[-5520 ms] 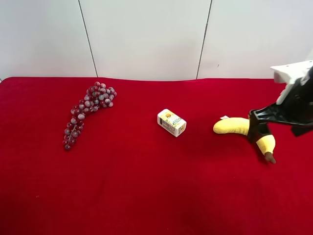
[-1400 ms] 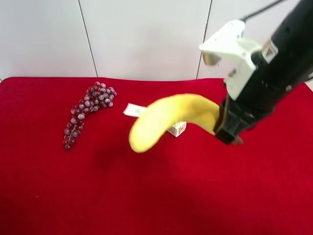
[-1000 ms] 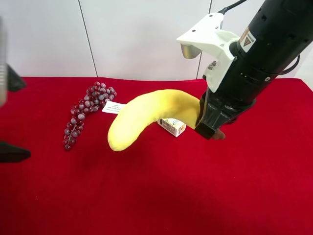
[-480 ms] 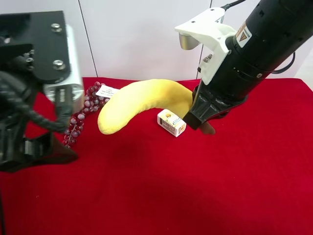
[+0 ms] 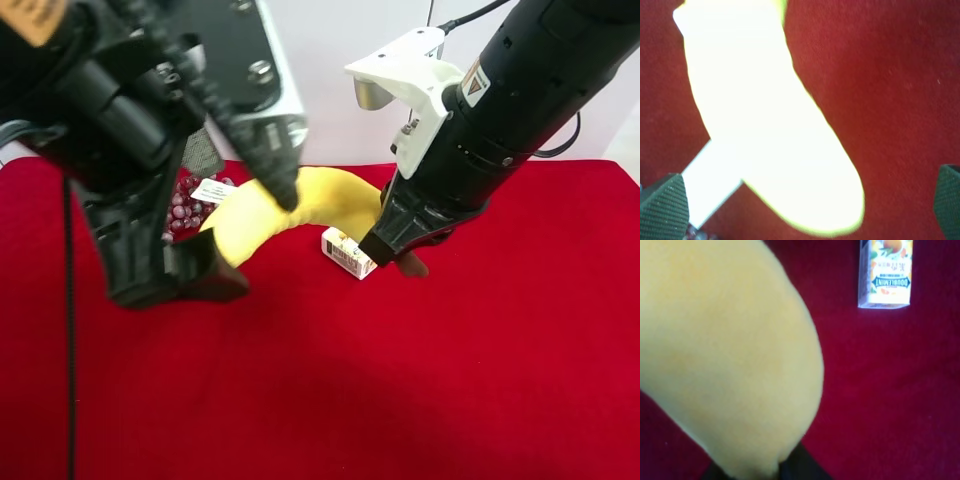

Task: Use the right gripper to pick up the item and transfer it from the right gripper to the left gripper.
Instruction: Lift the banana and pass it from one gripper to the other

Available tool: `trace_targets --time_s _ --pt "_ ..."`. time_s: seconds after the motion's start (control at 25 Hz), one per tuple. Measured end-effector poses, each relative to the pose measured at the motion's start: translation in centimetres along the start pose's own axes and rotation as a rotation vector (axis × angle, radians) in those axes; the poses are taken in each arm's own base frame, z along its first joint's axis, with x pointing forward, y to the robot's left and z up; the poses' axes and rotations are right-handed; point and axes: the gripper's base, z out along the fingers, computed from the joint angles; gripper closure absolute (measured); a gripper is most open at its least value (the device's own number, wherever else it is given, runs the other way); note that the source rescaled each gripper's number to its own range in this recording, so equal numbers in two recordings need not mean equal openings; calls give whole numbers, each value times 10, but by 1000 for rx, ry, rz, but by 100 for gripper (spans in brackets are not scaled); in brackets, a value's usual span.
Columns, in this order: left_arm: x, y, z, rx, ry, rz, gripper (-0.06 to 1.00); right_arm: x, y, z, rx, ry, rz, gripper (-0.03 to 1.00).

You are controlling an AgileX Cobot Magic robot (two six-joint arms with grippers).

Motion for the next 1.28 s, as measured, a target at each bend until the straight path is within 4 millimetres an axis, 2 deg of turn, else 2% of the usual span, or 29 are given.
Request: trace_targets --time_s 0.28,0.4,0.52,0.64,0.76,0.8,0.96,1.0,1.04,1.16,1.2,1.28 --pt "-13 5 20 -5 15 10 -3 -1 2 0 -18 -12 15 97" --pt "-13 8 28 -26 39 0 2 -1 2 0 -17 -14 15 97" --pt "-12 11 32 -62 61 -7 20 -1 2 0 -17 -14 15 97" --pt "-12 13 32 -81 69 -8 49 -1 2 0 -17 -14 15 97" --pt "-11 13 32 -83 79 -9 84 -1 2 0 -18 -14 15 97" --pt "-11 13 32 -83 79 -9 93 -1 2 0 -18 -14 15 97" --pt "-11 13 32 -85 82 -7 94 -2 2 0 -27 -16 22 93" --pt "-11 13 32 -86 84 -6 94 -2 3 -1 -28 -16 21 88" --pt "-10 13 32 -87 87 -5 94 -3 3 -2 -30 -18 21 79" --pt "-10 13 32 -88 89 -4 94 -5 2 -3 -27 -32 19 29" --pt "-10 13 32 -87 90 -4 94 -5 3 -3 -30 -32 21 17" --pt "-10 13 32 -87 90 -4 94 -5 3 -3 -31 -31 21 4"
